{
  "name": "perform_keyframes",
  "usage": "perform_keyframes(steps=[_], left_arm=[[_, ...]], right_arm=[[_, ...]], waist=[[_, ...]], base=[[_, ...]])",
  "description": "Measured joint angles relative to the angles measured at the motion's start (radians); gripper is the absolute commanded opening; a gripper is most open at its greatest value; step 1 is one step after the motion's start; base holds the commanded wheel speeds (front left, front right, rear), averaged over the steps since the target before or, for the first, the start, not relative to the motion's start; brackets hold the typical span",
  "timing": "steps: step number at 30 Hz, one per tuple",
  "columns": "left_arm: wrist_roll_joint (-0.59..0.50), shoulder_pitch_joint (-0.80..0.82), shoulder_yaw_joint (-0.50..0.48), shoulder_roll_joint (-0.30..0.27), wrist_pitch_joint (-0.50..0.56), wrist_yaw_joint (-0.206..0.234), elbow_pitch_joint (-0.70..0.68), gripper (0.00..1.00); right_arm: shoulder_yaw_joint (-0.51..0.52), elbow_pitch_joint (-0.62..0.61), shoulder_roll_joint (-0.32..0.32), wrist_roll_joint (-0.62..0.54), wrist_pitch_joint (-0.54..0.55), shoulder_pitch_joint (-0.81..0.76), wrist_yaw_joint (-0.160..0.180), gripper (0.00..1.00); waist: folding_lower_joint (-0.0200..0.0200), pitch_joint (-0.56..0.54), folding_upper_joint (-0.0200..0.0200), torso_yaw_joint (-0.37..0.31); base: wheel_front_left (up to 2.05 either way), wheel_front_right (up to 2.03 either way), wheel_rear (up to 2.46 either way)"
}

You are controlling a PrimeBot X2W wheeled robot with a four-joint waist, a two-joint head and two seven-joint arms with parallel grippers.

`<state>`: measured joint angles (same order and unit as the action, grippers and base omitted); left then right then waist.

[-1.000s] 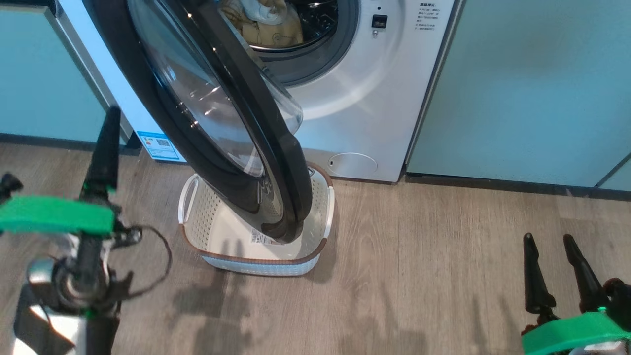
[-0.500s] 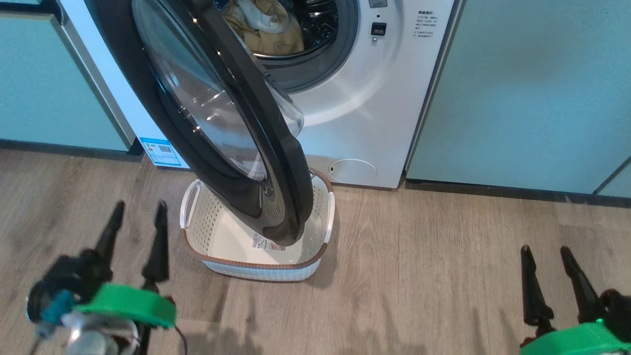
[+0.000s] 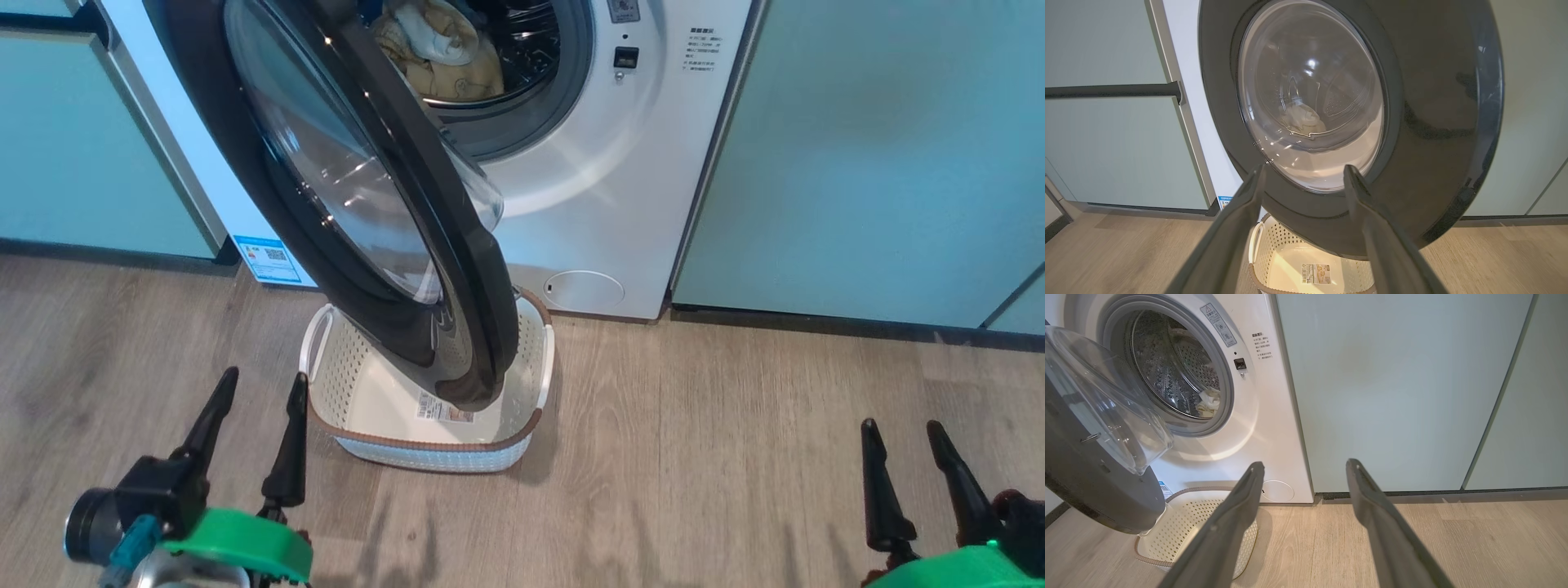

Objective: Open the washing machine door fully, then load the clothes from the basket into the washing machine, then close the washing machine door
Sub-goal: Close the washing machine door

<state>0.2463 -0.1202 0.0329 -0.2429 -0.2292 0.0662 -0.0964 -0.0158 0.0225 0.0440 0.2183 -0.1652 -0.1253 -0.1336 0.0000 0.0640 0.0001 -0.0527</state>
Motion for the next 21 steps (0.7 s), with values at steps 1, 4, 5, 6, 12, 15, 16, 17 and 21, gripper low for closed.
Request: perform_keyframes(steps=[1,4,5,6,12,15,16,17,21], left_arm=[[0.000,0.000,0.000,0.000,0.000,0.001,0.000,1.00],[0.000,-0.003,0.001,0.000,0.000,0.007,-0.001,1.00],[0.000,-0.005,0.001,0.000,0.001,0.007,-0.001,1.00],[0.001,-0.005,0.001,0.001,0.001,0.007,-0.001,1.00],[0.003,-0.005,0.002,0.001,0.010,0.016,-0.001,1.00],[0.003,-0.006,0.002,0.001,0.010,0.017,-0.001,1.00],[0.003,-0.008,0.003,0.001,0.010,0.018,-0.001,1.00],[0.003,-0.011,0.003,0.001,0.010,0.022,-0.001,1.00],[0.011,-0.023,0.004,0.001,0.010,0.026,-0.001,1.00]], right_arm=[[0.000,-0.001,0.000,0.000,0.000,-0.001,0.000,1.00],[0.000,-0.001,0.000,0.000,0.007,-0.006,0.000,1.00],[0.000,-0.001,0.000,0.000,0.007,-0.008,0.000,1.00],[0.000,-0.002,0.000,0.000,0.007,-0.009,0.000,1.00],[-0.001,-0.002,0.000,0.000,0.007,-0.011,0.000,1.00],[-0.001,-0.003,0.000,-0.008,0.008,-0.011,0.000,1.00],[-0.002,-0.003,0.000,-0.009,0.008,-0.011,0.000,1.00],[-0.003,-0.003,0.000,-0.010,0.008,-0.011,0.000,1.00],[-0.007,-0.005,0.000,-0.017,0.009,-0.011,0.000,0.37]], waist=[[0.0000,-0.001,0.0000,0.000],[0.0000,-0.004,0.0000,-0.001],[0.0000,-0.004,0.0000,-0.002],[0.0000,-0.005,0.0000,-0.002],[0.0001,-0.008,0.0000,-0.002],[0.0001,-0.011,0.0000,-0.001],[0.0001,-0.012,0.0000,-0.001],[0.0001,-0.013,0.0000,-0.002],[0.0001,-0.015,0.0000,-0.003]], base=[[0.00,0.00,0.00],[0.00,0.00,0.00],[0.00,0.00,0.00],[0.00,0.00,0.00],[0.00,0.00,0.00],[0.00,0.00,0.00],[0.00,0.00,0.00],[0.00,0.00,0.00],[0.00,0.00,0.00]])
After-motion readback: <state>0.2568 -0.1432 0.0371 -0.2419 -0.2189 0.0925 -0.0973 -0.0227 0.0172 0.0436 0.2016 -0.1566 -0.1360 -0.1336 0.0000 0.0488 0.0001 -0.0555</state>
